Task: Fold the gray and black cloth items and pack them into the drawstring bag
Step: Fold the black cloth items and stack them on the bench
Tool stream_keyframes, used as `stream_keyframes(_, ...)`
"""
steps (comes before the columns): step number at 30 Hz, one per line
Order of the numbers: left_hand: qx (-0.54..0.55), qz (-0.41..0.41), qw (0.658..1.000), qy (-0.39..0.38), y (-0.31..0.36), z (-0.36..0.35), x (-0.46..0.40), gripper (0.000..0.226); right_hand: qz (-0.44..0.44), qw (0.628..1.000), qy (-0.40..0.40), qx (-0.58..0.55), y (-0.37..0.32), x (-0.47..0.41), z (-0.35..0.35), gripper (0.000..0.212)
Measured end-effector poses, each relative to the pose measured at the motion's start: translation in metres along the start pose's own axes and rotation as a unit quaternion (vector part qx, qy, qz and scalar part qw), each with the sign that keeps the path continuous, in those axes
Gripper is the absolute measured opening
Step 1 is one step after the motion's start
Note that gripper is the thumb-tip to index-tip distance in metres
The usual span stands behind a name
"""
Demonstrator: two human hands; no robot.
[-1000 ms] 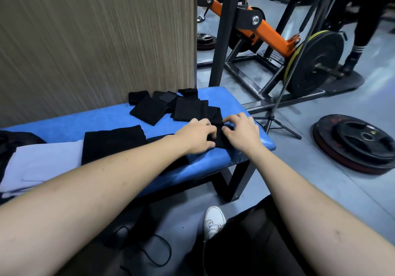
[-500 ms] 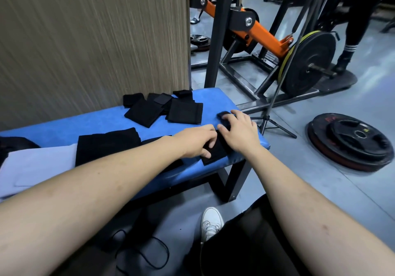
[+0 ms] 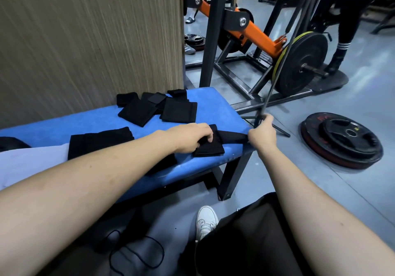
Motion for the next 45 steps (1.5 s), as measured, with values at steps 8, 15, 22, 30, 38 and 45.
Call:
stream_keyframes(8,0.003,0.026,0.999,0.023,-0.010,-0.001,0.007,0.069,0.096,0.985,0.040,-0.138,-0.017,0.005,0.007,0.038)
stream_keyframes(15,0.110,0.070,0.990,0.046,-0.016,0.008,0.013,0.049,0.184,0.959,-0.112,-0.185,-0.052,0.034,-0.028,0.036)
stream_keyframes(22,0.131,0.227,0.929,0.261,-0.039,0.036,0.034,0.036,0.195,0.898,-0.320,-0.231,-0.064,0.058,-0.044,0.032)
stream_keyframes(30,0.135,0.118,0.937,0.300,-0.022,0.047,0.035,0.040,0.186,0.972,-0.142,0.008,-0.036,0.029,-0.043,0.023)
stream_keyframes(38,0.025,0.150,0.979,0.132,-0.009,-0.002,0.015,0.008,0.197,0.965,-0.125,0.117,-0.033,0.030,-0.053,0.040)
stream_keyframes(45,0.034,0.159,0.978,0.134,-0.012,-0.004,0.013,0.023,0.097,0.979,-0.176,-0.035,-0.034,0.030,-0.045,0.047)
Point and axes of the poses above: each hand's wrist, its own x-axis away from the middle knuckle, its own z-axis out of the back of the hand, y = z × x, the point moved 3 cm from there along -x, towards the middle knuckle, and after that the axes turned 3 degrees about y, right-handed, at the moved point
